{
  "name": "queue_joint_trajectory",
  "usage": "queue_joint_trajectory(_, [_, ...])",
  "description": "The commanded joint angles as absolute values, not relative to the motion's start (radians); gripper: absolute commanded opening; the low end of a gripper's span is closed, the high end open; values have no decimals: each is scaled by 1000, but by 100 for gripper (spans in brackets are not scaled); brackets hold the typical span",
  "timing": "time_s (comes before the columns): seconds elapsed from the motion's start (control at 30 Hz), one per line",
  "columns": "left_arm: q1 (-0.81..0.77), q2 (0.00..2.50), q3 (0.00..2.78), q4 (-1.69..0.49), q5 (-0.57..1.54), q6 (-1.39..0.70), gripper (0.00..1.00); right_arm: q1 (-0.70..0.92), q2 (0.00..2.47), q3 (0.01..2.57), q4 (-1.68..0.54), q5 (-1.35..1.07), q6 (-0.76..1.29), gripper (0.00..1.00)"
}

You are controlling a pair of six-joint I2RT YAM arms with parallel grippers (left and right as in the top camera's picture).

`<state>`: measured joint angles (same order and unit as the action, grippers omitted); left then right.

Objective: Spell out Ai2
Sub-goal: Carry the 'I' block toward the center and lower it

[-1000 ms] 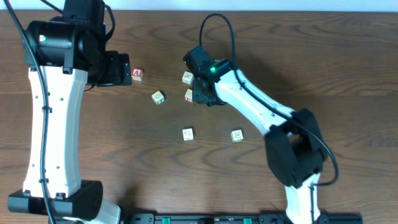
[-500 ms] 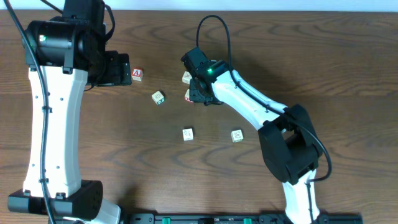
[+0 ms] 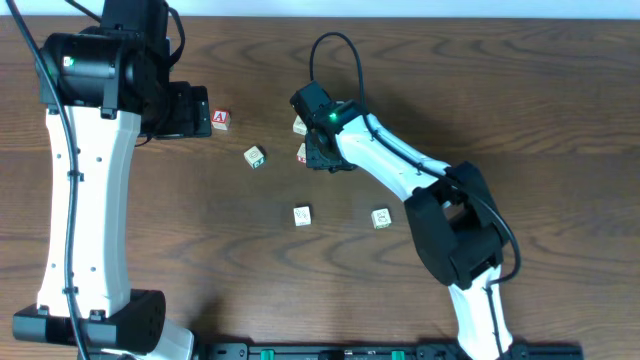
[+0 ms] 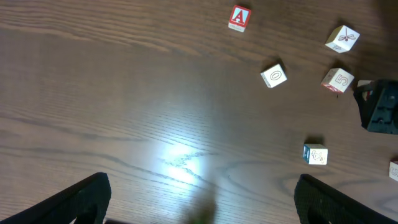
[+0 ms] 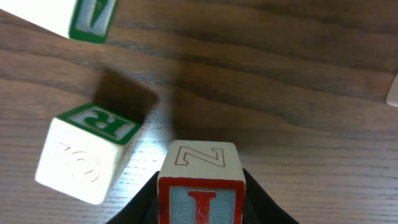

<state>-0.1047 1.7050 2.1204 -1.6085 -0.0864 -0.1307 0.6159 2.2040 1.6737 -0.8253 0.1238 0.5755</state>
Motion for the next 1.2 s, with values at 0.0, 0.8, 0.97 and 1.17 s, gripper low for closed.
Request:
queue_joint_trajectory(0.0, [-98, 1706, 2127, -1637, -100, -131, 95, 616, 2211, 1686, -826, 142, 559, 29])
queue_joint_trajectory(0.8, [-98, 1706, 2127, -1637, -99, -131, 95, 616, 2211, 1639, -776, 131, 560, 37])
queue_joint_trajectory(0.97, [-98, 1706, 2127, -1637, -100, -131, 95, 615, 2211, 1640, -772, 131, 560, 54])
queue_joint_trajectory(1.17, [-98, 1706, 2127, -1637, -100, -131, 95, 615, 2210, 1651, -768, 131, 560, 57])
